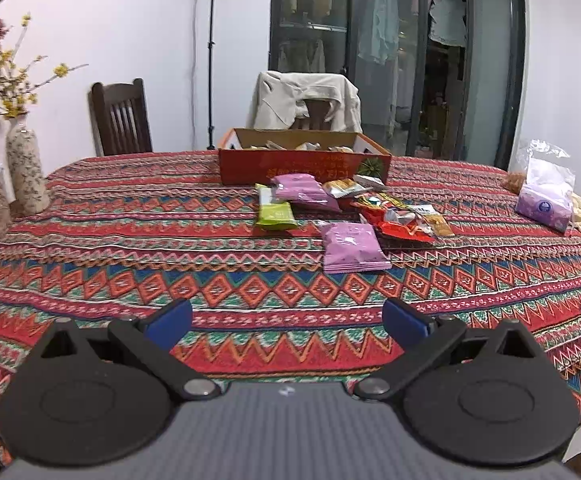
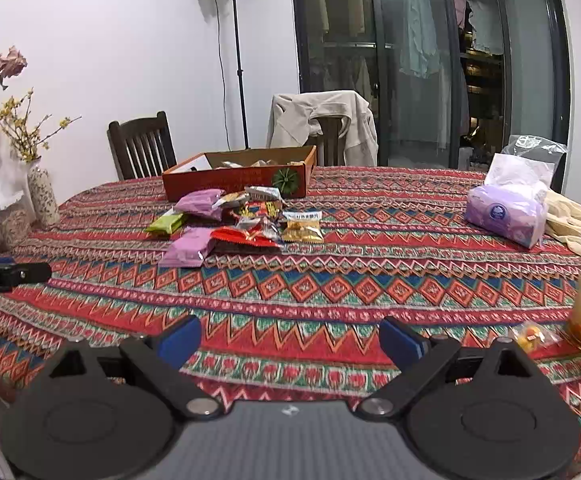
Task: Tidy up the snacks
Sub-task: 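Withdraw both tools back toward the snack pile, then grasp a pink packet with left tool while right grasps a cracker packet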
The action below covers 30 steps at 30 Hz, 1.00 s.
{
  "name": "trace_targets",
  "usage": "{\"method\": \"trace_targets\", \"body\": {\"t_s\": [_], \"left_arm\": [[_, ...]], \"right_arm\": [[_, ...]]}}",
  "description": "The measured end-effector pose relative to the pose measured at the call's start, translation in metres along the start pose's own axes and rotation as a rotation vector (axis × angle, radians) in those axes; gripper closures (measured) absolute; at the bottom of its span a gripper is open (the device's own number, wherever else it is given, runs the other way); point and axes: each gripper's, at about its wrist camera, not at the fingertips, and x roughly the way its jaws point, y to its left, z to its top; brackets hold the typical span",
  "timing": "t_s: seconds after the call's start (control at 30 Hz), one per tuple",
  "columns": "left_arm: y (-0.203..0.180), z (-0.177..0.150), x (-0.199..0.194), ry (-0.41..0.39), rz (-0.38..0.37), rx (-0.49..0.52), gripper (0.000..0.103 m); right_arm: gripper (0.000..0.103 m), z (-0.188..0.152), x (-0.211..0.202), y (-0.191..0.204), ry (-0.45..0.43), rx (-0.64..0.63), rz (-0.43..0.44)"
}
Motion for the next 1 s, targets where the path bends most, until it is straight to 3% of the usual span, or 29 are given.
{"method": "trace_targets", "body": {"t_s": [0.23, 0.5, 0.57, 0.63, 0.67, 0.8, 0.9, 1.0], "left_arm": [[-0.026, 0.018, 0.057, 0.026, -0.056, 0.039, 0.0], [-0.044, 0.044, 0.15, 0.081, -0.121, 0.052, 0.002], [-0.046, 0.047, 0.168, 0.096, -0.143, 0.056, 0.009], [-0.047, 0.048, 0.181, 0.111, -0.147, 0.065, 0.025], [-0.045, 0.048, 0.186, 0.118, -0.152, 0.061, 0.027], [-0.04, 0.042, 0.2, 0.144, -0.196, 0.028, 0.029], [-0.044, 0.039, 0.199, 0.132, -0.194, 0.072, 0.029], [-0.042, 0.04, 0.2, 0.126, -0.205, 0.062, 0.036]], "right_arm": [[0.007, 0.022, 0.054, -0.003, 0.008, -0.045, -0.005], [0.009, 0.065, 0.139, -0.012, 0.013, -0.077, 0.019], [0.014, 0.077, 0.165, -0.014, 0.022, -0.076, 0.016], [0.019, 0.086, 0.189, -0.018, 0.041, -0.064, 0.0], [0.022, 0.091, 0.203, -0.019, 0.052, -0.056, 0.0], [0.028, 0.101, 0.243, -0.023, 0.082, -0.025, 0.021], [0.03, 0.103, 0.269, -0.023, 0.102, -0.012, 0.057], [0.047, 0.096, 0.286, -0.027, 0.132, 0.016, 0.097]]}}
